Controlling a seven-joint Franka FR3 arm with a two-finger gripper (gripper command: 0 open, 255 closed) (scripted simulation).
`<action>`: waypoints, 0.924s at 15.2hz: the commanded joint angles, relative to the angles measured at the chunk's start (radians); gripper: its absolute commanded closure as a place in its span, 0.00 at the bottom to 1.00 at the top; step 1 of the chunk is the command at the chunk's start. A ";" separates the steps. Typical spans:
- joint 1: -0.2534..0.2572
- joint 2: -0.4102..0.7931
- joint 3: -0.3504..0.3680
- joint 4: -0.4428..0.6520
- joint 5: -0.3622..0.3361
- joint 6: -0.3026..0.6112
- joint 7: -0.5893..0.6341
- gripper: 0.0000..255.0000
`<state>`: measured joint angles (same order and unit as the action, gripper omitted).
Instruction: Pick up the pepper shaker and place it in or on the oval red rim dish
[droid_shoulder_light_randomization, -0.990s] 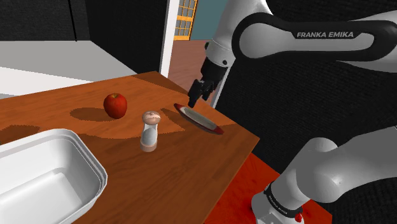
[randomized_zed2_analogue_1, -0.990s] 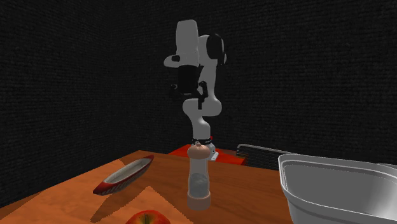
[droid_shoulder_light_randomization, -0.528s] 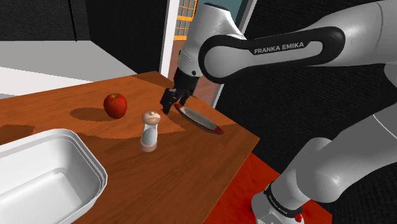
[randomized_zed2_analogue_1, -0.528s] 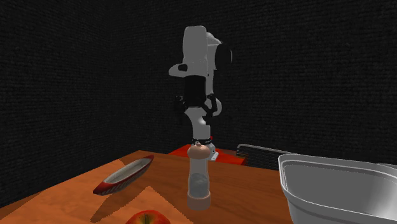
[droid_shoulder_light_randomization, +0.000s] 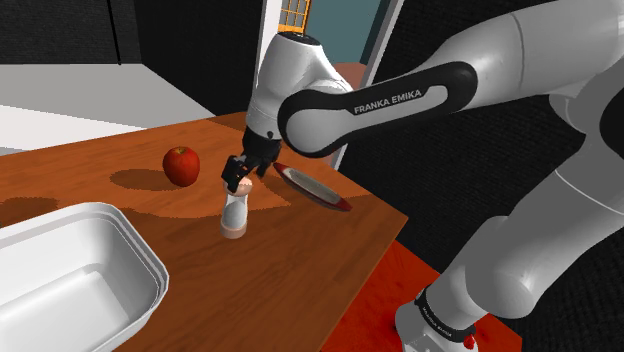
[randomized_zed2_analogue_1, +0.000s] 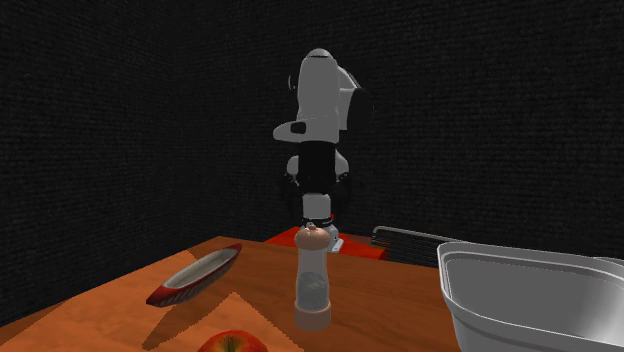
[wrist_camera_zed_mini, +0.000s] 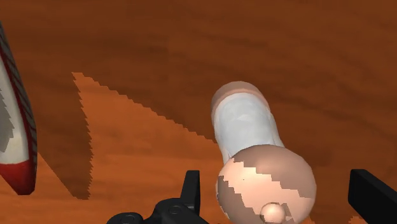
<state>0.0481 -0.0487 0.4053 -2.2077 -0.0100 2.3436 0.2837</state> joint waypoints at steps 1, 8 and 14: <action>0.000 0.026 0.002 0.000 -0.015 0.024 0.011 0.00; 0.000 0.052 0.003 -0.008 -0.031 0.056 0.023 0.00; 0.000 0.052 0.003 -0.008 -0.031 0.056 0.023 1.00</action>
<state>0.0482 0.0026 0.4081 -2.2153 -0.0413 2.3995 0.3064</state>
